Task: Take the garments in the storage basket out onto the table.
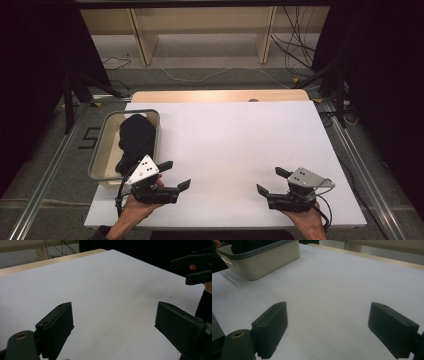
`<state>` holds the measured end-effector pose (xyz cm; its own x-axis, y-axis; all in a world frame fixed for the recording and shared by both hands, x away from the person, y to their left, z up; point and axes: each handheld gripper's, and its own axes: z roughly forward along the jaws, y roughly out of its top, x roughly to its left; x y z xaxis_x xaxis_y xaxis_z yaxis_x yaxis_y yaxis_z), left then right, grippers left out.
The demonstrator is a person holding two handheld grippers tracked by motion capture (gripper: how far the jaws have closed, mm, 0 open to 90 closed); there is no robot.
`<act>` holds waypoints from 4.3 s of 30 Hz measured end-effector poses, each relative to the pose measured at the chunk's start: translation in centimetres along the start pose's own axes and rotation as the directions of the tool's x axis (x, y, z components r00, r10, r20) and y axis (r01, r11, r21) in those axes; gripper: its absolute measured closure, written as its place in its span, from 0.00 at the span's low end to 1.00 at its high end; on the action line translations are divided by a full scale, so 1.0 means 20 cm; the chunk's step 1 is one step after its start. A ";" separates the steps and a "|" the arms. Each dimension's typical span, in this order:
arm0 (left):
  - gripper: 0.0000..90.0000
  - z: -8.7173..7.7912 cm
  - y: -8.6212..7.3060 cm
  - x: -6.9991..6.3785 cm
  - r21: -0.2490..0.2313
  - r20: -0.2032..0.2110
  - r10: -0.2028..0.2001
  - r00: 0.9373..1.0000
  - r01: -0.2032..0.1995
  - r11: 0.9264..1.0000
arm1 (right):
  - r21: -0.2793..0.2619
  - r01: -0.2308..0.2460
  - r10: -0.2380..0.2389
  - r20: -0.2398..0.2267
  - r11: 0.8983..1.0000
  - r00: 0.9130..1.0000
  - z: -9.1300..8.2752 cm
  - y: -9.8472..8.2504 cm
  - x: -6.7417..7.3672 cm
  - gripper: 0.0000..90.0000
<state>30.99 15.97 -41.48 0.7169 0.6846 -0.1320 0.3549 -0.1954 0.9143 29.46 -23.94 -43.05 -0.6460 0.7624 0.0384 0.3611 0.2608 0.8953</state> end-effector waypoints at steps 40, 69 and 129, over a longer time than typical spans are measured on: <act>0.16 0.20 0.28 0.13 0.007 -0.099 -0.044 0.994 0.045 0.999 | 0.020 -0.012 0.012 0.012 1.000 1.000 0.01 0.00 -0.01 0.19; 0.17 0.17 0.42 0.43 0.079 -0.294 -0.174 0.940 0.205 0.976 | 0.027 -0.015 0.015 0.007 1.000 1.000 0.02 0.00 -0.01 0.19; 0.00 0.21 0.05 0.95 0.466 -0.511 -0.307 0.803 0.559 0.686 | 0.059 0.010 -0.010 0.008 0.998 1.000 0.04 -0.01 -0.02 0.20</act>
<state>47.43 25.84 -44.60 0.1603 0.9685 -0.1907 0.9236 -0.0790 0.3752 30.17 -23.83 -43.56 -0.6440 0.7646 0.0257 0.3937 0.3024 0.8681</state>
